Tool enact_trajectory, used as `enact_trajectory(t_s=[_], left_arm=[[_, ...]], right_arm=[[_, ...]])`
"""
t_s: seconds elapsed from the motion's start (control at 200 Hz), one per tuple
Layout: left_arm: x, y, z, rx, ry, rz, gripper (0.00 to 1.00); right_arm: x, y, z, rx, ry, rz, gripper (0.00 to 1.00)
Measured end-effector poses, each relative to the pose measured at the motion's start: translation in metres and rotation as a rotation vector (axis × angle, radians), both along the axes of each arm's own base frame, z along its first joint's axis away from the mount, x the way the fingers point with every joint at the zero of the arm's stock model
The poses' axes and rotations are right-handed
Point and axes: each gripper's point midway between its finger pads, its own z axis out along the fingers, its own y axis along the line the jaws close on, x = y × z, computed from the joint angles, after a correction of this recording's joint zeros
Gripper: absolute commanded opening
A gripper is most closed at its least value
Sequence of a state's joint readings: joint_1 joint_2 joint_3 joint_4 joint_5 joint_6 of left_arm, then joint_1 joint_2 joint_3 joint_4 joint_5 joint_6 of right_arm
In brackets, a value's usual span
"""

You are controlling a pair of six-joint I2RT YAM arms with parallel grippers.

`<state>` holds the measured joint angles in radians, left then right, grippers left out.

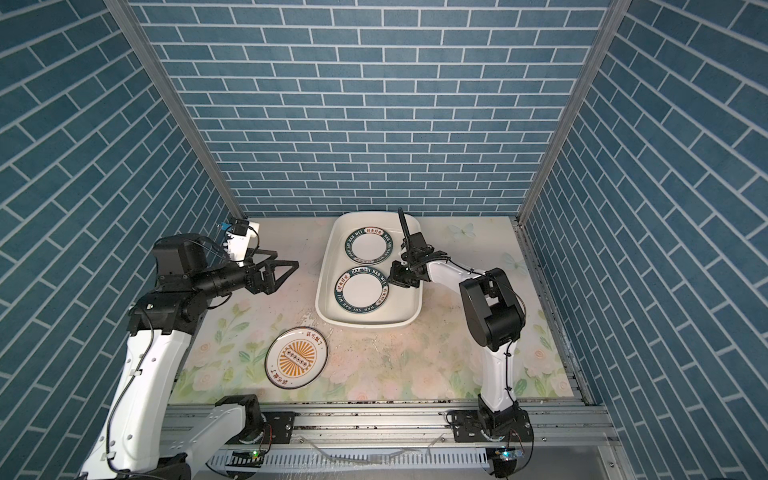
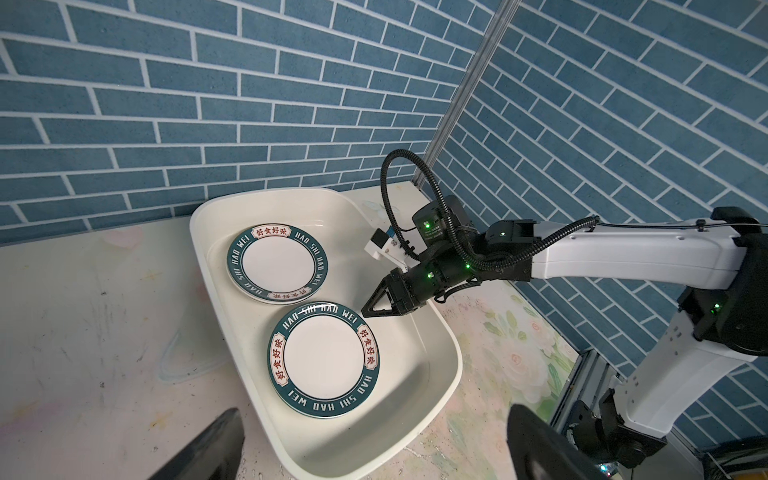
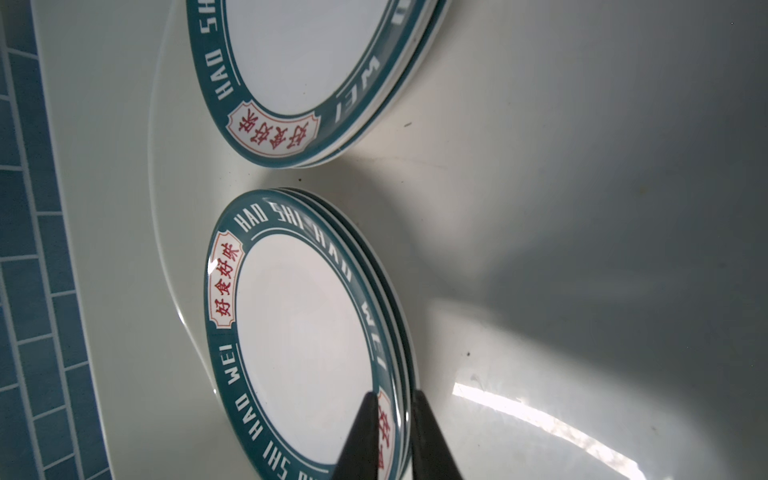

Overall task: Place the plates into the plastic bin on the countertop
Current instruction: 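Open the right gripper and withdraw it from the bin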

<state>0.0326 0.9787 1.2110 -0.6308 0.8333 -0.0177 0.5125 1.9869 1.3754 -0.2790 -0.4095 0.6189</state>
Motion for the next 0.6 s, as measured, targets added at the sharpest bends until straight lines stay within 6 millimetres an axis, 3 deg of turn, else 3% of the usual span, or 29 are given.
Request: enact_trajectory(t_s=[0.135, 0.335, 0.455, 0.6], left_arm=[[0.005, 0.009, -0.007, 0.053, 0.001, 0.052, 1.00], [0.006, 0.016, -0.011, 0.132, 0.010, 0.066, 0.99], [0.004, 0.015, -0.013, 0.184, 0.018, 0.018, 1.00], [-0.013, 0.013, -0.032, 0.260, 0.057, -0.062, 0.99]], right_arm=[[0.004, -0.006, 0.025, -0.014, -0.072, -0.014, 0.18], [-0.003, -0.024, 0.107, 0.008, -0.262, -0.041, 0.20], [-0.022, -0.039, 0.150, 0.031, -0.358, -0.052, 0.20], [-0.052, -0.058, 0.170, 0.040, -0.407, -0.054, 0.22]])
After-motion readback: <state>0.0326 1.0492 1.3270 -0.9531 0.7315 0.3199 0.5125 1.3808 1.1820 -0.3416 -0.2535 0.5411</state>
